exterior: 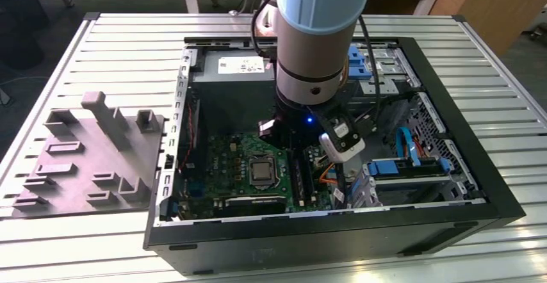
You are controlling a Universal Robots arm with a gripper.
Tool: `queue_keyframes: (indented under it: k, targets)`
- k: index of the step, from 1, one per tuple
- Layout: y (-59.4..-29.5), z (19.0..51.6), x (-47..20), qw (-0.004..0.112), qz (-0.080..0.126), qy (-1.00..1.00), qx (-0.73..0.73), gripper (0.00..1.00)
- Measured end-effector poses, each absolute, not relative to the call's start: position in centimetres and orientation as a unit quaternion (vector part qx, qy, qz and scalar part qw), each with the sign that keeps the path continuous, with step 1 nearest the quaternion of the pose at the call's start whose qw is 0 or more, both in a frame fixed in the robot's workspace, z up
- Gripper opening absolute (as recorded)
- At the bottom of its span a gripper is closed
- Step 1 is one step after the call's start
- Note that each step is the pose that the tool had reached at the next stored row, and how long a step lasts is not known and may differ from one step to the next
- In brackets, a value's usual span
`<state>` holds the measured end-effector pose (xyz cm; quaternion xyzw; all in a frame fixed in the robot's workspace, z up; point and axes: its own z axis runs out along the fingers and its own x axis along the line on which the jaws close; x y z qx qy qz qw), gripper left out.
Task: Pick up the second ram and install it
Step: 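Insert the second ram into the second slot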
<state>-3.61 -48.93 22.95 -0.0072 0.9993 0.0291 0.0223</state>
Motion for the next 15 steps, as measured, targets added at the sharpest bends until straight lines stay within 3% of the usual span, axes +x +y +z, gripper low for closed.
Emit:
queue_keyframes:
  k: [15]
  targets:
    - [-48.95, 22.78, -3.66, 0.022, 0.030, 0.999, -0.007, 0.11]
